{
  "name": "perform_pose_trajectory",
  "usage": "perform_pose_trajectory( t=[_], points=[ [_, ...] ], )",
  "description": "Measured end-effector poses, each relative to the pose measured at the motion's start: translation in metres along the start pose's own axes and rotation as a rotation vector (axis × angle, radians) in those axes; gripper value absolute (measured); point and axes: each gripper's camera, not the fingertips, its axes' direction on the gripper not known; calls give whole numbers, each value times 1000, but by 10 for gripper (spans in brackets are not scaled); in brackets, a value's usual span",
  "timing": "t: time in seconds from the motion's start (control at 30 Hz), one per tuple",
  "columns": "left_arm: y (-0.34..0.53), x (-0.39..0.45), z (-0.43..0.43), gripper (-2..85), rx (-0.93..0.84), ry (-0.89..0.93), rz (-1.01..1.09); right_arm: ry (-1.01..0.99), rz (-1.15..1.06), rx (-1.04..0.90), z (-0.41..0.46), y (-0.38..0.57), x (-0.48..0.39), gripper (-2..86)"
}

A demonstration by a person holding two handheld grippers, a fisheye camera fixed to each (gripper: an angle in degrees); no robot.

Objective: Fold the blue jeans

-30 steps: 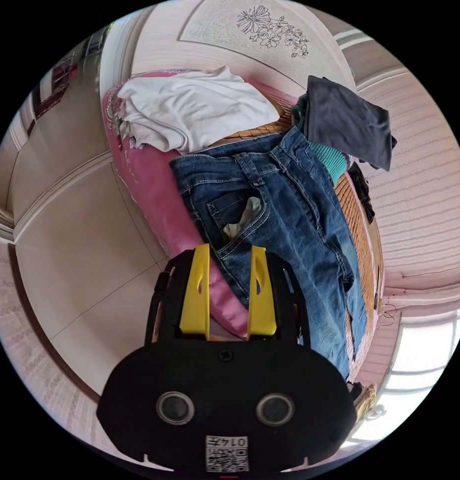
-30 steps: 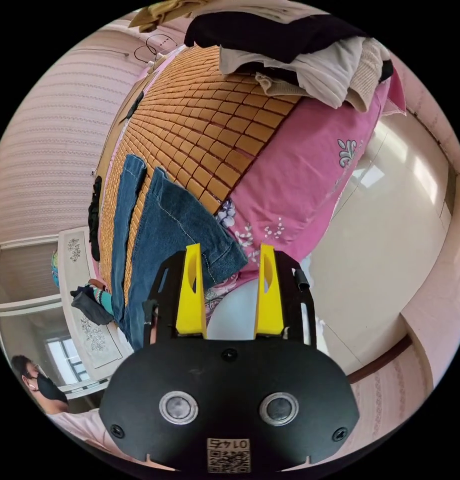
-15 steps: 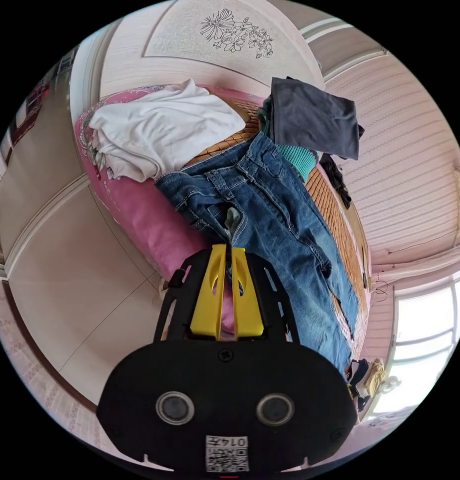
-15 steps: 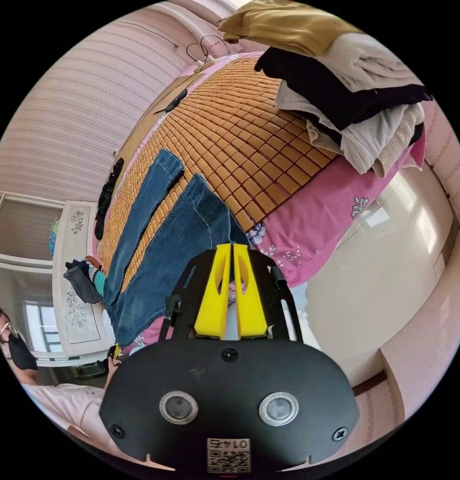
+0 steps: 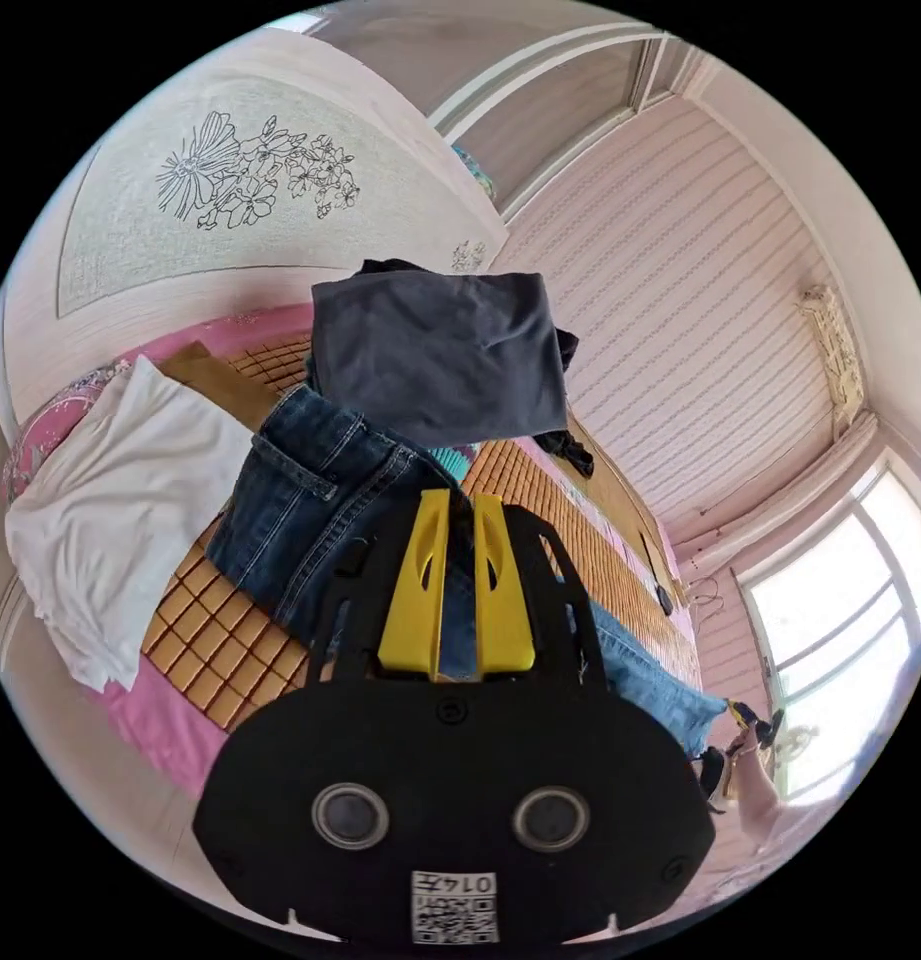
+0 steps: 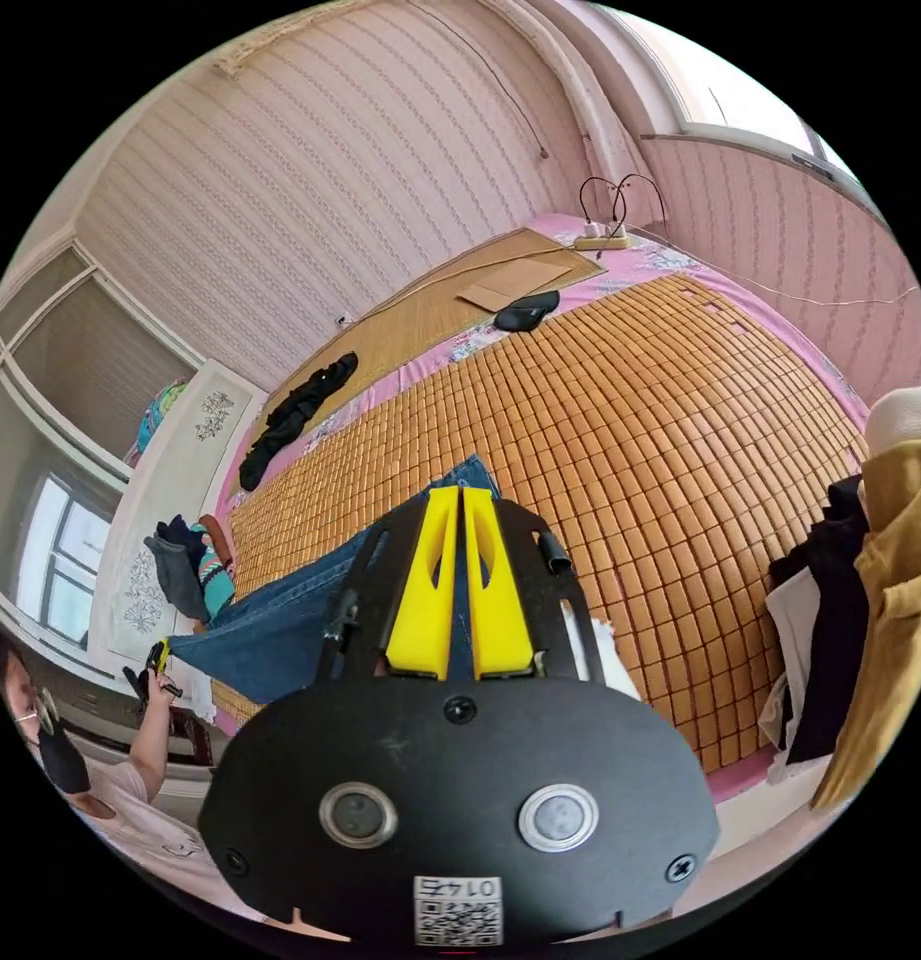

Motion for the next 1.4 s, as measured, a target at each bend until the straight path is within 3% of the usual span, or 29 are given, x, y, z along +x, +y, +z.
perform_pose_trajectory(
  t=[0.1,0.27,0.4,0.57,0.63,0.73,0.87,0.97,1.17,1.4],
  points=[
    [8,-5,7,76,59,-39,-14,1,70,-67,41,-6,10,126],
    [45,-53,8,120,-87,-232,-90,84,89,-116,71,49,47,162],
    [74,-96,7,163,-166,-197,-230,46,127,-167,86,79,78,172],
    [79,-97,37,169,-206,-9,-265,45,28,-124,86,78,61,151],
    [78,-90,44,164,-172,-50,-272,-35,-27,-56,85,79,49,91],
    [78,-82,51,132,-134,-98,-298,56,-23,-172,109,78,45,119],
    [74,-59,56,77,-185,-156,-188,98,-24,-156,111,77,33,117],
    [71,-44,56,51,-187,-160,-181,249,-91,-201,114,73,18,68],
    [74,-22,38,46,-209,-148,-150,79,-71,-238,82,67,31,16],
    [122,7,-16,51,-341,-173,-47,100,-57,-299,-8,134,66,9]
  ],
)
